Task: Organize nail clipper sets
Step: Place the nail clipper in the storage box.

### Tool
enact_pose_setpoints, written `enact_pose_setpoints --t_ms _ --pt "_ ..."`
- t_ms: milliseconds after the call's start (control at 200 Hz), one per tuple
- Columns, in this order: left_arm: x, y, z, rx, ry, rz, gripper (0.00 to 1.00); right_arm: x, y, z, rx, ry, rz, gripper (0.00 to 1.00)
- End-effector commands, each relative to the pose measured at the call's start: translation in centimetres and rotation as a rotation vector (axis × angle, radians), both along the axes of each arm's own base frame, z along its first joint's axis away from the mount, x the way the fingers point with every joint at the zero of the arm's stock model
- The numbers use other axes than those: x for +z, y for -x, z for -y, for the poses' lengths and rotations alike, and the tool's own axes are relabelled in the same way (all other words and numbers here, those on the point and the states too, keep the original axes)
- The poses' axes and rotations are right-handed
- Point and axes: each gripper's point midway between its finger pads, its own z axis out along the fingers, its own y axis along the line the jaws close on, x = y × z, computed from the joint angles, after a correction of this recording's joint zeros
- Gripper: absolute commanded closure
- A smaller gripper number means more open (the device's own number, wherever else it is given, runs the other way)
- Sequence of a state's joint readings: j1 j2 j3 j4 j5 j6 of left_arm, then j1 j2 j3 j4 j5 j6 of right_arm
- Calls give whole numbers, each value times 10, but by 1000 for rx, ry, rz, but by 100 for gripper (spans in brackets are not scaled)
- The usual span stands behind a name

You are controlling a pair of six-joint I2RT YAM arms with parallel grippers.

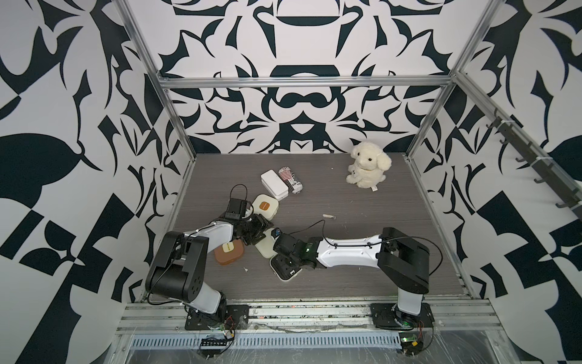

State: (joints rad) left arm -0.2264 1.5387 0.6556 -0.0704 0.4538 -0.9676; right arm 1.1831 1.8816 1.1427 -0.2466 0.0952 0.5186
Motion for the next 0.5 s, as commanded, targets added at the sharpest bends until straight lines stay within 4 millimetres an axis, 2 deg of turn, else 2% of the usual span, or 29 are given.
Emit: enact_pose_setpoints --t_ms 0,495 --pt "-52 42 -39 52 -198 -188 37 -59 49 66 -4 303 -198 100" --pt "-42 41 -36 54 -176 -162 37 -84 67 87 -46 473 -324 100"
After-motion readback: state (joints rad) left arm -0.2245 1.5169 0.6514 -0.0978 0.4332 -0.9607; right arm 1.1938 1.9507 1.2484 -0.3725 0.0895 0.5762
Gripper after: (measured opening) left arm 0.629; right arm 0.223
